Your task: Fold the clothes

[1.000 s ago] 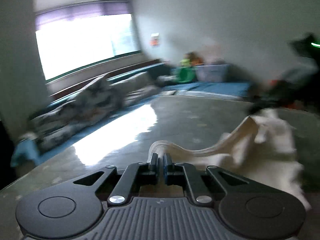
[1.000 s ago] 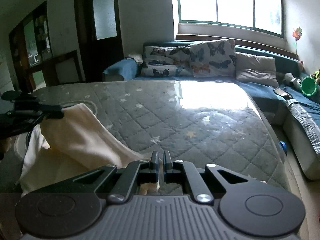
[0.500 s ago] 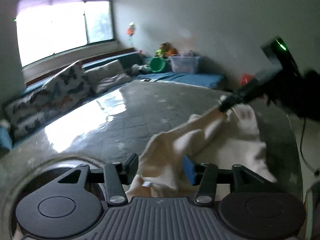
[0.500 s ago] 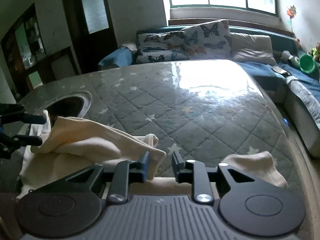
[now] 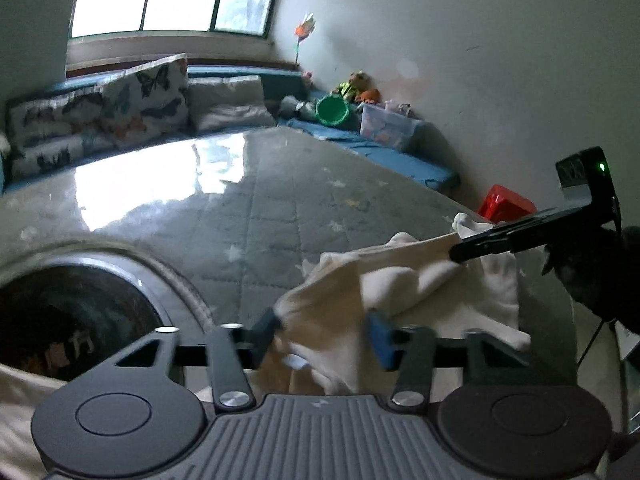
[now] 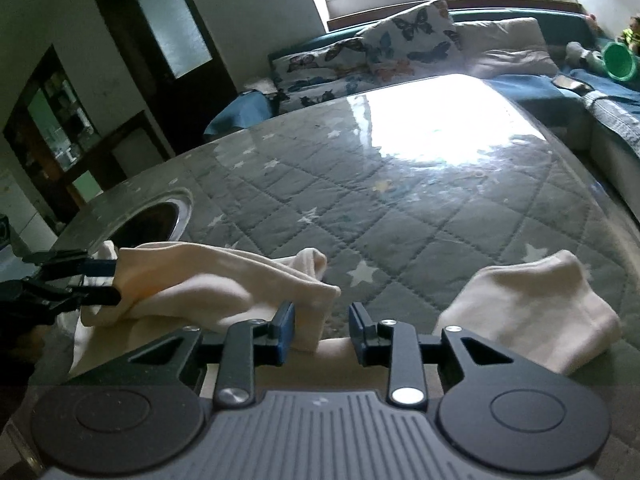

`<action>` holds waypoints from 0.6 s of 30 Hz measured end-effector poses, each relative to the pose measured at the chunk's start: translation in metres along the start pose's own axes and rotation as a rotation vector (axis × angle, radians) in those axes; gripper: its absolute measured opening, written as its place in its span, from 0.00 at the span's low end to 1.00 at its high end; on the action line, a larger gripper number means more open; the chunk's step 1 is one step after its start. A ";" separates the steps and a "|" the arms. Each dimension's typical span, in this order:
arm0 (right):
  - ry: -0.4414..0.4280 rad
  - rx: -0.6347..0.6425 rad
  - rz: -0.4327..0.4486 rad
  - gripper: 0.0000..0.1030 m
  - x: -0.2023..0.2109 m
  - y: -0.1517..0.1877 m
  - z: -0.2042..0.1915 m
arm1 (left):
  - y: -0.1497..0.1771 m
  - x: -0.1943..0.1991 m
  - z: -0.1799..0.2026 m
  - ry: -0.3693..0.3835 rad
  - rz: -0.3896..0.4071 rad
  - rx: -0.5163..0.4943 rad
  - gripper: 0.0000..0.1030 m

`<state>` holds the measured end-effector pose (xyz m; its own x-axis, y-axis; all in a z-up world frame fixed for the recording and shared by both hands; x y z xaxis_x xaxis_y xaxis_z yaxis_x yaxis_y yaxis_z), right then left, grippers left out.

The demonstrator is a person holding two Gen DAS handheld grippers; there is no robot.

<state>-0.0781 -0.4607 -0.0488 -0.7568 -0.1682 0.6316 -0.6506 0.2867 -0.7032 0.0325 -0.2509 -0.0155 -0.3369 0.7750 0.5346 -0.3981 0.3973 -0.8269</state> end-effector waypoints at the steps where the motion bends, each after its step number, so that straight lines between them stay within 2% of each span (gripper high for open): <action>1: 0.001 0.008 0.005 0.20 0.000 -0.001 -0.002 | -0.001 0.000 0.000 -0.004 0.005 0.001 0.29; 3: 0.001 0.022 0.008 0.10 0.000 -0.003 -0.005 | -0.003 0.000 -0.001 -0.012 0.016 0.003 0.16; 6: 0.017 0.078 0.006 0.07 0.002 -0.010 -0.013 | -0.005 0.001 -0.004 -0.057 0.035 -0.017 0.11; 11: 0.037 0.169 0.023 0.07 0.000 -0.035 -0.027 | -0.020 0.005 -0.017 -0.148 0.068 -0.044 0.10; 18: 0.079 0.274 0.077 0.06 -0.024 -0.104 -0.046 | -0.055 -0.002 -0.061 -0.300 0.102 -0.016 0.10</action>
<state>0.0104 -0.4434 0.0236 -0.8045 -0.0783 0.5888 -0.5922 0.0291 -0.8053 0.1066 -0.2442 0.0183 -0.6123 0.6327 0.4741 -0.3364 0.3342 -0.8804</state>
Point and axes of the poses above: each gripper's, at about its wrist camera, not at the fingertips, and x roughly against the way its jaws point, z to its right, y to its underside, the point moved 9 cm from there along -x, roughly the way its jaws point, and after that the axes turned 2 degrees about z, right-handed, at the moved point
